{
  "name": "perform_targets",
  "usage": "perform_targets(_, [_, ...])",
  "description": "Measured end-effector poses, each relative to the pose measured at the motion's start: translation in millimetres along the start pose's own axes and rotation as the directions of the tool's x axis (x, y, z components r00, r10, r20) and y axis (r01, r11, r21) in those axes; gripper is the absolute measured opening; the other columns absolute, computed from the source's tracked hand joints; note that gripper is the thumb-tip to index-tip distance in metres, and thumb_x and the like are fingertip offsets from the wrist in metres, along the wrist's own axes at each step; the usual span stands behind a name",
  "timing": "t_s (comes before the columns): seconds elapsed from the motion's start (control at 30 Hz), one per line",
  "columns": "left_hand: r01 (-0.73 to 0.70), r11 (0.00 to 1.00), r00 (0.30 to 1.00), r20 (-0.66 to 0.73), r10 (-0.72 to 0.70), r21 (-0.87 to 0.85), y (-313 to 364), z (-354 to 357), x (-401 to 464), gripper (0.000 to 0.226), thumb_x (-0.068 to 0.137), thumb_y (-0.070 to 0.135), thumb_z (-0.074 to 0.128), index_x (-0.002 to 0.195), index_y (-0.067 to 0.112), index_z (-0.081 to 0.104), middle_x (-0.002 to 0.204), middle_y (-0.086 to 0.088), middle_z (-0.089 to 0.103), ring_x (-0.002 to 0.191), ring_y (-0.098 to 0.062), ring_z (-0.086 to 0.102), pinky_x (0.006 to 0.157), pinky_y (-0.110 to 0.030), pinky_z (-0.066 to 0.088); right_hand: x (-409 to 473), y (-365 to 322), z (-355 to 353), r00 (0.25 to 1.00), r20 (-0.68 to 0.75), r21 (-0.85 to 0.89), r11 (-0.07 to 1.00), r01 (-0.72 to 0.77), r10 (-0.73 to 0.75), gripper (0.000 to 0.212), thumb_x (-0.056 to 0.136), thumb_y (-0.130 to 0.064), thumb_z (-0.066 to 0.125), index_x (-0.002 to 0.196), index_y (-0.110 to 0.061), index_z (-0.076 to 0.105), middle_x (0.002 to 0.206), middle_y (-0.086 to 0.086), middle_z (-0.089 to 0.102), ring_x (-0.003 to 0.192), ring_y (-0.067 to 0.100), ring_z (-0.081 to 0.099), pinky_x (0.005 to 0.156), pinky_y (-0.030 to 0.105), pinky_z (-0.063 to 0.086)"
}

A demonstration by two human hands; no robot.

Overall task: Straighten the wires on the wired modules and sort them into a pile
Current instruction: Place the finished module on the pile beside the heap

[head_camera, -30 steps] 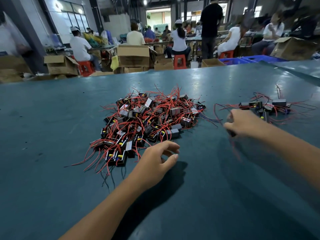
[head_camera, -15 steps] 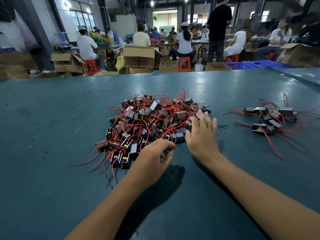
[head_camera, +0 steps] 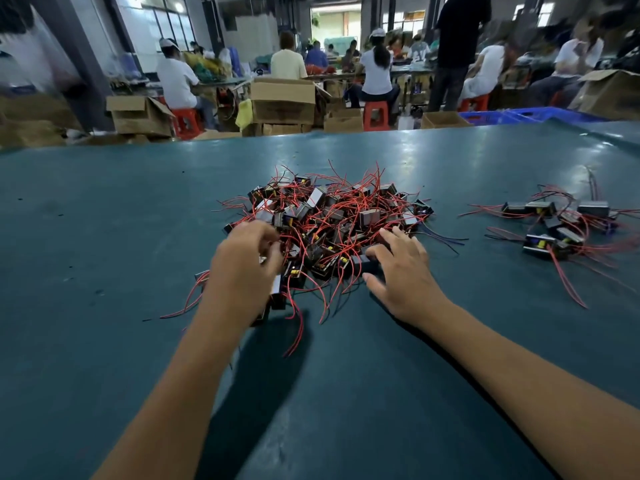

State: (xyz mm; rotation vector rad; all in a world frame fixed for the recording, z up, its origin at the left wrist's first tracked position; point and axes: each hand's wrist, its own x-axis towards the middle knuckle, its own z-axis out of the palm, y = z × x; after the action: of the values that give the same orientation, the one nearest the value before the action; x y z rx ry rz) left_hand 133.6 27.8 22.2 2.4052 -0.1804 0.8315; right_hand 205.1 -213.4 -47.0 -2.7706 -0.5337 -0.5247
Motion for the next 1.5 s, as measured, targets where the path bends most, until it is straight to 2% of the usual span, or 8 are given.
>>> perform_targets(0.03, [0.088, 0.994, 0.985, 0.145, -0.096, 0.062, -12.8, -5.7, 2.9, 0.008, 0.094, 0.010, 0.064, 0.093, 0.018, 0.065, 0.083, 0.004, 0.063, 0.072, -0.018, 0.058, 0.066, -0.028, 0.046, 0.7, 0.1, -0.2, 1.000, 0.014, 0.015, 1.000, -0.010, 0.010, 0.042, 0.096, -0.040, 0.053, 0.135, -0.023, 0.048, 0.161, 0.008, 0.023, 0.152, 0.023, 0.005, 0.122, 0.043, -0.002])
perform_targets(0.1, [0.110, 0.975, 0.873, 0.450, -0.188, 0.192, -29.1, -12.3, 2.6, 0.008, 0.097, 0.025, 0.064, 0.089, 0.026, 0.062, 0.078, 0.007, 0.062, 0.067, -0.012, 0.058, 0.058, -0.024, 0.043, 2.2, 0.2, -0.1, 0.999, 0.033, 0.049, 0.998, -0.033, 0.031, 0.046, 0.096, -0.041, 0.054, 0.137, -0.022, 0.045, 0.161, 0.007, 0.021, 0.152, 0.022, 0.004, 0.123, 0.042, -0.001])
perform_targets(0.17, [0.062, 0.971, 0.804, 0.564, -0.186, 0.231, -33.9, -11.6, -0.5, 0.010, 0.098, 0.032, 0.061, 0.089, 0.029, 0.061, 0.079, 0.009, 0.062, 0.065, -0.007, 0.056, 0.055, -0.019, 0.041, 4.0, 0.3, 1.0, 0.999, 0.036, 0.064, 0.997, -0.039, 0.036, 0.047, 0.095, -0.041, 0.055, 0.136, -0.020, 0.046, 0.161, 0.007, 0.022, 0.152, 0.021, 0.005, 0.123, 0.042, 0.000])
perform_targets(0.4, [0.066, 0.969, 0.856, 0.486, -0.178, 0.238, -32.9, -6.5, 0.6, 0.020, 0.103, 0.024, 0.053, 0.084, 0.029, 0.057, 0.073, 0.010, 0.060, 0.053, -0.005, 0.049, 0.048, -0.016, 0.030, 3.5, 1.3, 3.5, 0.999, 0.022, 0.075, 0.996, -0.043, 0.042, 0.045, 0.094, -0.037, 0.058, 0.134, -0.021, 0.046, 0.154, 0.006, 0.031, 0.150, 0.023, 0.013, 0.121, 0.041, 0.007])
perform_targets(0.67, [0.069, 0.962, 0.858, 0.477, -0.193, 0.266, -29.4, -0.6, -2.0, 0.010, 0.100, 0.031, 0.058, 0.095, 0.022, 0.060, 0.081, 0.008, 0.062, 0.069, -0.009, 0.058, 0.061, -0.030, 0.047, 3.6, 3.2, 4.8, 0.999, -0.006, 0.080, 0.996, -0.033, 0.034, 0.043, 0.091, -0.033, 0.062, 0.130, -0.020, 0.051, 0.136, 0.002, 0.044, 0.141, 0.023, 0.028, 0.115, 0.042, 0.021])
perform_targets(0.97, [0.030, 0.920, 0.836, 0.495, -0.237, 0.390, -23.4, 10.9, -5.6, 0.027, 0.097, 0.041, 0.060, 0.116, 0.024, 0.054, 0.095, 0.007, 0.054, 0.089, -0.020, 0.056, 0.079, -0.038, 0.051, 3.4, 2.4, 4.6, 0.999, -0.008, 0.090, 0.995, -0.031, 0.032, 0.040, 0.091, -0.032, 0.062, 0.128, -0.020, 0.052, 0.131, 0.001, 0.044, 0.136, 0.022, 0.032, 0.112, 0.042, 0.026])
perform_targets(1.3, [0.026, 0.922, 0.834, 0.500, -0.233, 0.387, -25.8, 15.0, -6.0, 0.027, 0.098, 0.038, 0.060, 0.118, 0.022, 0.052, 0.079, 0.009, 0.049, 0.078, -0.017, 0.053, 0.067, -0.034, 0.045, 5.3, 1.3, 6.6, 0.999, 0.004, 0.090, 0.995, -0.036, 0.035, 0.038, 0.091, -0.033, 0.060, 0.126, -0.023, 0.050, 0.127, -0.001, 0.043, 0.132, 0.020, 0.033, 0.110, 0.040, 0.028])
perform_targets(1.5, [0.030, 0.907, 0.844, 0.475, -0.249, 0.421, -22.3, 17.4, -7.6, 0.031, 0.099, 0.041, 0.057, 0.121, 0.022, 0.049, 0.108, -0.002, 0.065, 0.090, -0.022, 0.058, 0.080, -0.041, 0.053, 5.8, 2.6, 7.5, 0.999, 0.013, 0.085, 0.995, -0.042, 0.041, 0.040, 0.091, -0.034, 0.060, 0.127, -0.021, 0.049, 0.129, 0.000, 0.043, 0.131, 0.021, 0.034, 0.110, 0.041, 0.028])
